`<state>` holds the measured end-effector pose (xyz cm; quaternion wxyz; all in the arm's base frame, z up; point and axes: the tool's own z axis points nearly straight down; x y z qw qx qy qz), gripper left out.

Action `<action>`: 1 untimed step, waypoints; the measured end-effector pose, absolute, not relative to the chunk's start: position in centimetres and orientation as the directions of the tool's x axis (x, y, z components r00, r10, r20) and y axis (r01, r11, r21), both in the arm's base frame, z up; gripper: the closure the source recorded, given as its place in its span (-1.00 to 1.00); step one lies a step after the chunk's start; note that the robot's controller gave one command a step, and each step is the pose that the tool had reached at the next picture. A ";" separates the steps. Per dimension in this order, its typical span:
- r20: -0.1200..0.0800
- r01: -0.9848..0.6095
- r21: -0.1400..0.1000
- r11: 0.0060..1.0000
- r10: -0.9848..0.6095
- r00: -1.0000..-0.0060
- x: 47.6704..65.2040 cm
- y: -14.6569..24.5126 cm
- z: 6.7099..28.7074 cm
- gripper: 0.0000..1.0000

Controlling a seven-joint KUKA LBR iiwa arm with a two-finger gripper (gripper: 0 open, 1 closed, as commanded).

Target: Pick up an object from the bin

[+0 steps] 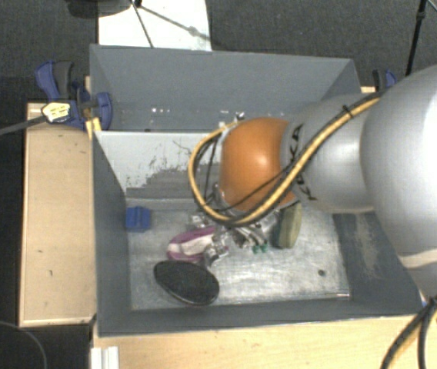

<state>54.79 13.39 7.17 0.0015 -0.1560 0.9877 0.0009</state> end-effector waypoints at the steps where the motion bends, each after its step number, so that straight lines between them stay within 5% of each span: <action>1: -0.009 -0.472 -0.002 0.882 -0.472 -0.882 52.3 12.9 24.0 1.00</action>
Offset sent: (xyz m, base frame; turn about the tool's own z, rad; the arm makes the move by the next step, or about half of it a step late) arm -0.0269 -0.0056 0.1636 -0.1790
